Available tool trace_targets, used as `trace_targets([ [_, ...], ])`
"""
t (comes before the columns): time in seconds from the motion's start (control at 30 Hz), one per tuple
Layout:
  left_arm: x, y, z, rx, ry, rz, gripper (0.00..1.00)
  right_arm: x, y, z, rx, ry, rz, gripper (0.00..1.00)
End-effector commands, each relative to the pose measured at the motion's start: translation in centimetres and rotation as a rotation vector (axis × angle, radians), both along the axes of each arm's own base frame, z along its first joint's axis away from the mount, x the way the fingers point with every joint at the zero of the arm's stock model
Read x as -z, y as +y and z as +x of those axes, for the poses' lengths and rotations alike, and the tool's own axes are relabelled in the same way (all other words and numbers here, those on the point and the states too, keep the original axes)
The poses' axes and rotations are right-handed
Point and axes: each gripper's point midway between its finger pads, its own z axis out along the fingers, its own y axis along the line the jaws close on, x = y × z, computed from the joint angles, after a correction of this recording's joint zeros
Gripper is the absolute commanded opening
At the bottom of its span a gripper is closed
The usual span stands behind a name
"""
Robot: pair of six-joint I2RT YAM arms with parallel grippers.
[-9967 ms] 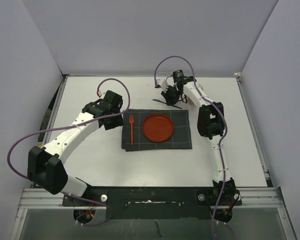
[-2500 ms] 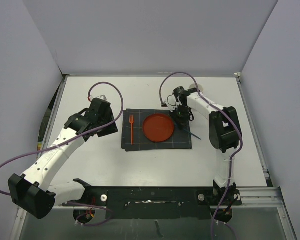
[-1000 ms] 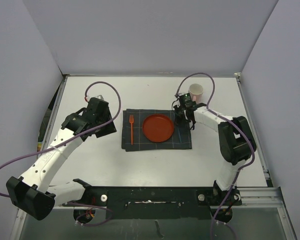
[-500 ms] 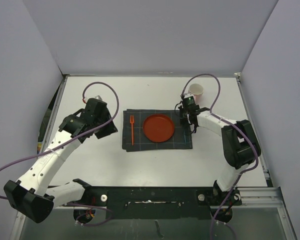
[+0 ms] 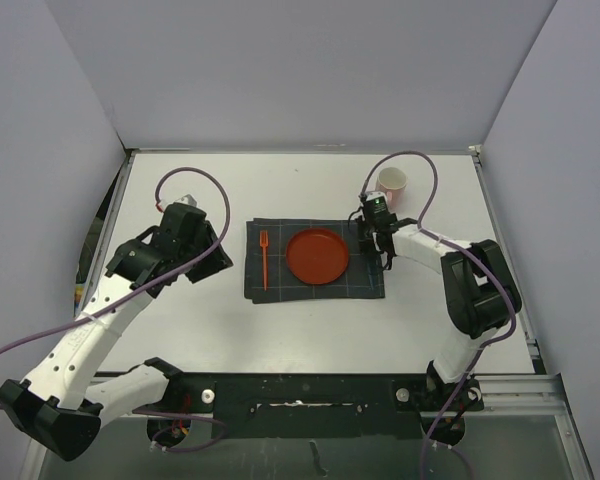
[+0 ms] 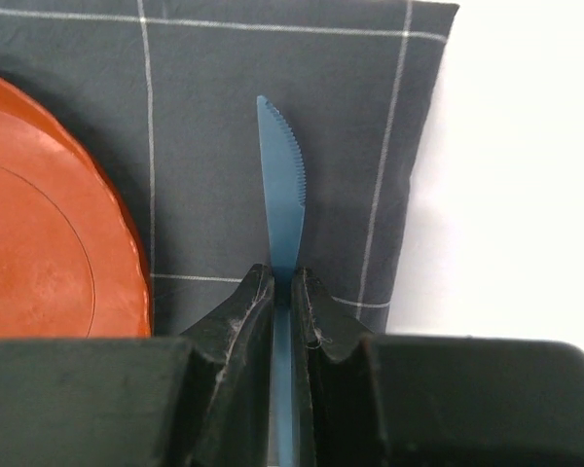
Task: Set the dinner table for one person
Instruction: Place the knife on the napkin.
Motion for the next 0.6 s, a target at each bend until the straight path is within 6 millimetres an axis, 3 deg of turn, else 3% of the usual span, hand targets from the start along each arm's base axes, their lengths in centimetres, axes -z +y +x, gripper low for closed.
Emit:
trace_targets([
  [0.0, -0.7, 0.0, -0.1, -0.010, -0.030, -0.021, 0.38, -1.0, 1.2, 0.5, -0.005, -0.060, 0.029, 0.00],
  [0.2, -0.7, 0.0, -0.1, -0.016, -0.030, -0.024, 0.38, -0.4, 1.8, 0.2, -0.021, -0.047, 0.040, 0.00],
  [0.4, -0.8, -0.1, 0.0, -0.015, -0.034, -0.028, 0.38, -1.2, 1.9, 0.6, -0.051, -0.071, 0.025, 0.53],
  [0.47, -0.8, -0.2, 0.1, -0.013, -0.035, -0.027, 0.38, -1.9, 1.8, 0.9, -0.050, -0.088, 0.017, 0.63],
  [0.57, -0.9, -0.3, 0.2, -0.005, -0.039, -0.021, 0.38, -2.8, 1.8, 1.3, -0.055, -0.108, 0.012, 0.63],
])
